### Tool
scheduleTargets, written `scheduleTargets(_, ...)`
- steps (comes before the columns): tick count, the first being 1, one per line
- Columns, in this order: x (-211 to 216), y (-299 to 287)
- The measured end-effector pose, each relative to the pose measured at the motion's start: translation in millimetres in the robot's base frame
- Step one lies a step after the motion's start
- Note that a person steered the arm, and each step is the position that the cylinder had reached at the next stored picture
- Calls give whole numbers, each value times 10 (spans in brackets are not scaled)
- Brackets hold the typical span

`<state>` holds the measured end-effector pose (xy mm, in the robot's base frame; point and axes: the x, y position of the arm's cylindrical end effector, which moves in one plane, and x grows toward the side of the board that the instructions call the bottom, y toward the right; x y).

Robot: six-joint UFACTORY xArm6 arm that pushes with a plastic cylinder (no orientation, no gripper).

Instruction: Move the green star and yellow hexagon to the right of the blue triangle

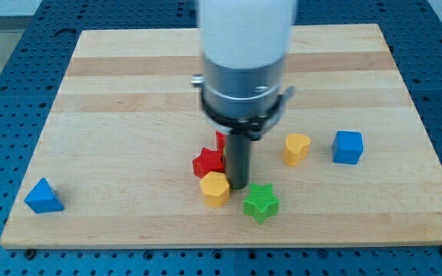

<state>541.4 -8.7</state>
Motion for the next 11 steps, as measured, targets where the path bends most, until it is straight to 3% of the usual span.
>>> scheduleTargets(1,-66,122)
scheduleTargets(3,-97,1402)
scheduleTargets(4,84,1887)
scheduleTargets(5,476,1721)
scheduleTargets(6,646,1034)
scheduleTargets(7,632,288)
scheduleTargets(8,370,-88)
scheduleTargets(9,346,83)
scheduleTargets(11,355,1021)
